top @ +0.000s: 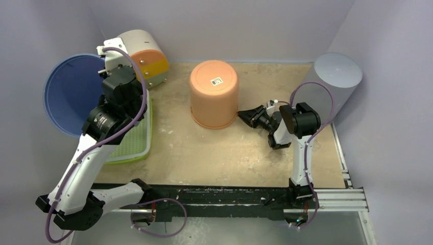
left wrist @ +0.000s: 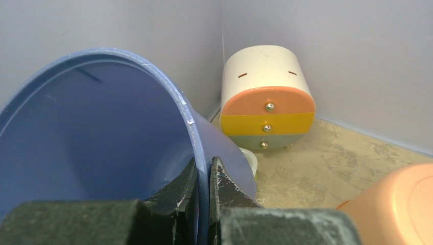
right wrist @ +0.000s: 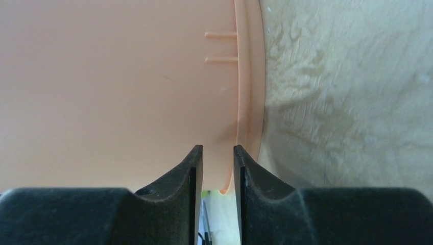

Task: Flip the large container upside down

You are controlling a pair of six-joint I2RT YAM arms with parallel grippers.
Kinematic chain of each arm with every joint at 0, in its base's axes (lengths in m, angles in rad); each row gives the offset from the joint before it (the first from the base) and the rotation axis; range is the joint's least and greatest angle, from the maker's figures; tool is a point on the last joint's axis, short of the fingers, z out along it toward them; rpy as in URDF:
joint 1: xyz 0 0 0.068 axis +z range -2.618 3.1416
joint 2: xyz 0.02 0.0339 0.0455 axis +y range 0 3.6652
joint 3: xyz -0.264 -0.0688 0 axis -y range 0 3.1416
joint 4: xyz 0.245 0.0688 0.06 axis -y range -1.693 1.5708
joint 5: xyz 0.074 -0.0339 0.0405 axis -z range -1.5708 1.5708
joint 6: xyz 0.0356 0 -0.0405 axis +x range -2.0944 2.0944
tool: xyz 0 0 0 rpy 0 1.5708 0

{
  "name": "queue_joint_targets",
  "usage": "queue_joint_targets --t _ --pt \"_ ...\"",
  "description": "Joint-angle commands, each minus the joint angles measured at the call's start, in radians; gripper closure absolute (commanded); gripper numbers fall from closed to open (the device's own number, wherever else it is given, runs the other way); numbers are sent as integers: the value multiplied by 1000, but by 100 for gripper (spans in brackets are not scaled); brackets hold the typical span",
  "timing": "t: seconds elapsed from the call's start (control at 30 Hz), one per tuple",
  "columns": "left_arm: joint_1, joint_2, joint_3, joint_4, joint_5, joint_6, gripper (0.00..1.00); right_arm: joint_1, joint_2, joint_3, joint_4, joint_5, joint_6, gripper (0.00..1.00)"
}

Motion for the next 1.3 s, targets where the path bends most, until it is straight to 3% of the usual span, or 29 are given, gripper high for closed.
queue_joint_targets --t 0.0,0.27,0.37,0.53,0.7,0.8,0.9,1.03,1.07,1.1,1.27 --pt "2 -6 15 76 -1 27 100 12 -83 -40 406 -3 -51 69" --pt "0 -1 19 78 1 29 100 25 -333 -21 358 -29 -16 63" --pt "1 -1 18 80 4 28 100 28 -446 18 249 -40 -52 62" --pt "1 -2 17 81 11 25 100 35 -607 145 -105 -58 -222 57" --pt "2 -8 16 79 18 20 100 85 -733 351 -719 23 -603 45" --pt "1 -9 9 75 18 18 100 169 -751 515 -1048 154 -835 35" --pt "2 -14 7 82 22 16 100 293 -746 636 -1253 287 -1003 27" --pt "1 -22 15 85 22 19 100 452 -743 725 -1370 425 -1131 15" --pt "1 -25 17 84 22 20 100 491 -742 742 -1392 456 -1154 5" --pt "0 -27 17 83 22 21 100 529 -739 757 -1408 478 -1176 1" --pt "1 -34 23 79 22 21 100 696 -689 815 -1463 521 -1244 0"
